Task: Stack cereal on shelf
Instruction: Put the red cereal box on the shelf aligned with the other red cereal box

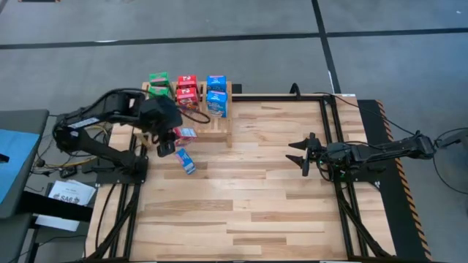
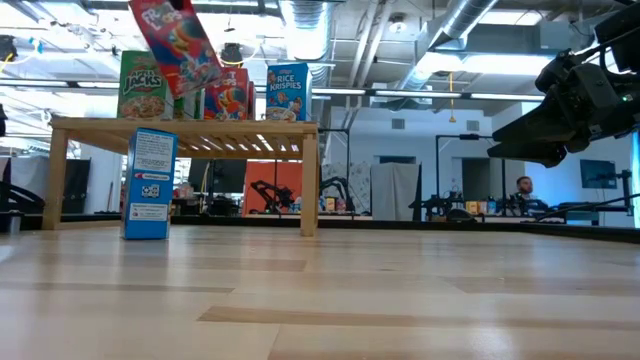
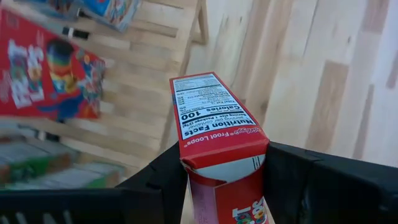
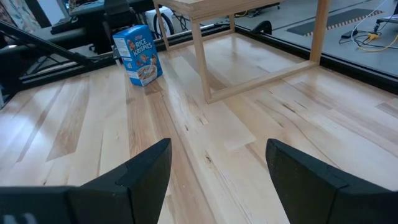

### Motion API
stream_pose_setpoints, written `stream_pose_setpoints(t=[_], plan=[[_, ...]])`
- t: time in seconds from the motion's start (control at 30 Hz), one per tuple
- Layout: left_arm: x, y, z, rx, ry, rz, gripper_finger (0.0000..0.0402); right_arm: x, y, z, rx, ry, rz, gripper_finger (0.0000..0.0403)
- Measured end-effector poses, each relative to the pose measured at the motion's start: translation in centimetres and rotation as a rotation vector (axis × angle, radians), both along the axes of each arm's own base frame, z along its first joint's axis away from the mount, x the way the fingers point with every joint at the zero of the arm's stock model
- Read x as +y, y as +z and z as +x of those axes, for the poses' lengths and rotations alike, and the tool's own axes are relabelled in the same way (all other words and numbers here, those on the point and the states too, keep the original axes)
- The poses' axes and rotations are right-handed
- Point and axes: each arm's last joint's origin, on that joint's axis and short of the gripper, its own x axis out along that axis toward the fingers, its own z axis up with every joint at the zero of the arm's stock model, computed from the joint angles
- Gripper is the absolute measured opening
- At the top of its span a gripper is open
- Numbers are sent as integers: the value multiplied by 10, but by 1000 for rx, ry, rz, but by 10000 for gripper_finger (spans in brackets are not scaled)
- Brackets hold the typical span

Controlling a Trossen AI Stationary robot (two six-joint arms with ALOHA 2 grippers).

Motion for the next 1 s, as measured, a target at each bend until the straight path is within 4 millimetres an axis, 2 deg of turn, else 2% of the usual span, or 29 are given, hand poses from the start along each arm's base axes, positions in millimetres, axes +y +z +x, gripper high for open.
stream_pose_setpoints(t=[0.2, 0.5, 0.73, 1.0], plan=[[8, 5, 19, 110, -124, 84, 152, 0, 0, 0, 0, 0, 0, 286], [24, 0, 39, 271, -243, 253, 152, 0, 0, 0, 0, 0, 0, 286], [40, -7, 47, 343, -275, 279, 152, 0, 0, 0, 0, 0, 0, 286], [58, -15, 52, 358, -245, 222, 151, 0, 0, 0, -1, 0, 0, 286]])
